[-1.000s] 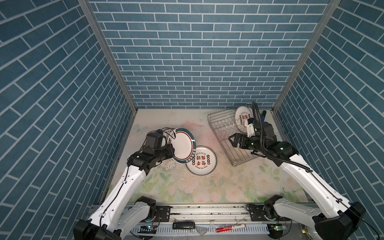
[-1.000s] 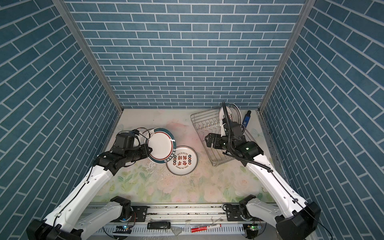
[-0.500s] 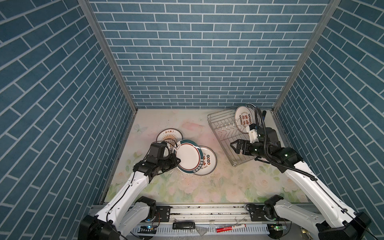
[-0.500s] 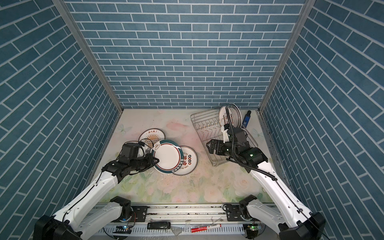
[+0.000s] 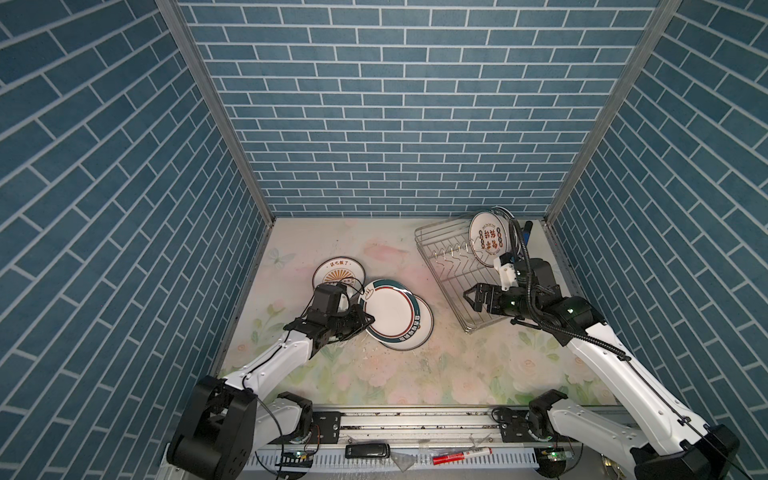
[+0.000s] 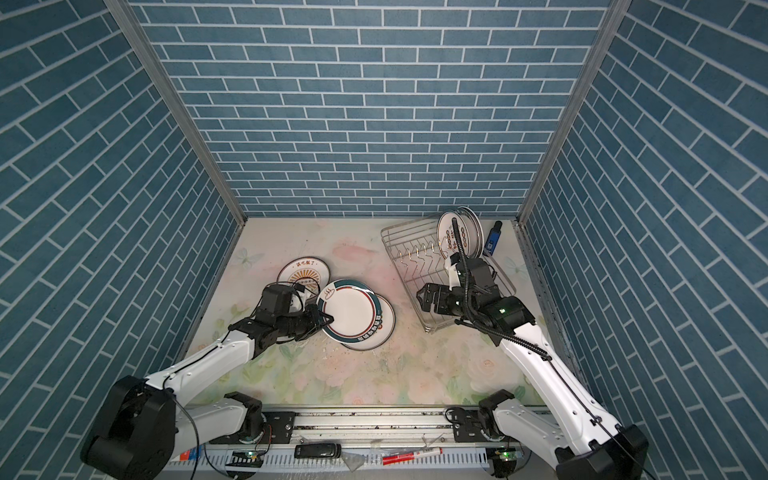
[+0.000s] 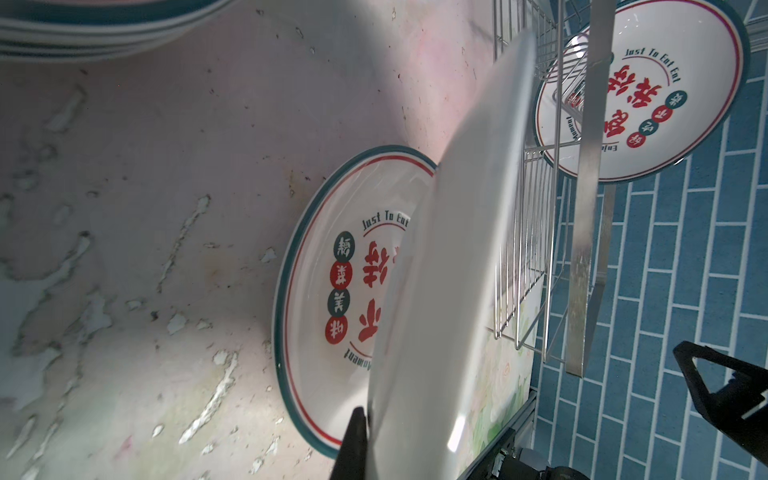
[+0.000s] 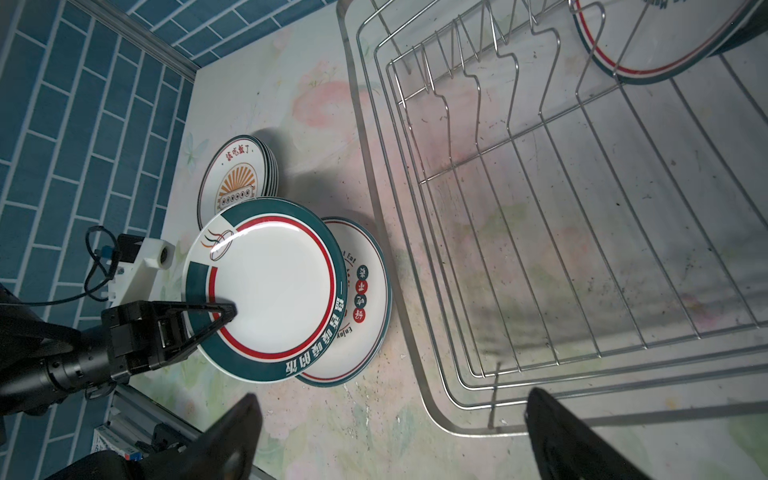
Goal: Unload the plates from the dish rack
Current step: 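Lower the green-rimmed plate flat onto the red-lettered plate with the left gripper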
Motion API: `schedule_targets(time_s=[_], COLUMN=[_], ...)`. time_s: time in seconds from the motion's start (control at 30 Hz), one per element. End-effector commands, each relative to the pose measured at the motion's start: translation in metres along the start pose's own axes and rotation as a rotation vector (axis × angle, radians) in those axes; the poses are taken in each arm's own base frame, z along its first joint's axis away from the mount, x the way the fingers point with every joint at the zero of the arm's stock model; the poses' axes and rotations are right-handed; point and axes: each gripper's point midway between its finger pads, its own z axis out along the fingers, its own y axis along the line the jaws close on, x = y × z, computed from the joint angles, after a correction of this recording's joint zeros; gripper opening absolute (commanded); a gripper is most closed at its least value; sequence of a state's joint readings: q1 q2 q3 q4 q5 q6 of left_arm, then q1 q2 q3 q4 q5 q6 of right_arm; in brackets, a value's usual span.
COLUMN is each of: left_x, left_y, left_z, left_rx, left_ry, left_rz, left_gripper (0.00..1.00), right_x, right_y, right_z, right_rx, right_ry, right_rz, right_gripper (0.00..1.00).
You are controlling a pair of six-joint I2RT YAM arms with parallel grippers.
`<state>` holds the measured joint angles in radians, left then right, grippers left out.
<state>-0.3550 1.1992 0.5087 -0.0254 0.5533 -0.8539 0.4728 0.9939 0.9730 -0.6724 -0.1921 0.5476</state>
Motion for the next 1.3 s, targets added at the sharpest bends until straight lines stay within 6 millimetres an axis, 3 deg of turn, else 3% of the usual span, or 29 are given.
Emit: schedule_targets(time_s=[0.0, 0.7, 0.97, 1.1, 1.27], left_x=[-0.004, 0.001, 0.003, 0.004, 0.005], left_y=[-0.026, -0.013, -0.009, -0.005, 0.001], left_z=[0.009, 0.033, 0.033, 0.031, 0.028], left_rx=[0.098, 0.057, 0.027, -0.005, -0.079], left_ry=[-0.006, 0.04, 0.053, 0.055, 0.064], left_rz=[0.055, 0.037, 0.04, 0.048, 0.074], left_gripper=[0.03, 0.13, 0.33, 0.34, 0.45], right_x=[0.004, 0.01, 0.01, 0.009, 0.007], right_y=[-0.011, -0.024, -0.027, -0.028, -0.028], right_z=[-0.01, -0.029, -0.029, -0.029, -0.029], right_rx=[0.042, 0.073, 0.083, 0.089, 0.085], right_ry=[0.012, -0.005, -0.008, -0.011, -0.021], right_rz=[-0.031, -0.011, -0.007, -0.01, -0.013], right_gripper=[0.99, 0.99, 0.99, 0.99, 0.99])
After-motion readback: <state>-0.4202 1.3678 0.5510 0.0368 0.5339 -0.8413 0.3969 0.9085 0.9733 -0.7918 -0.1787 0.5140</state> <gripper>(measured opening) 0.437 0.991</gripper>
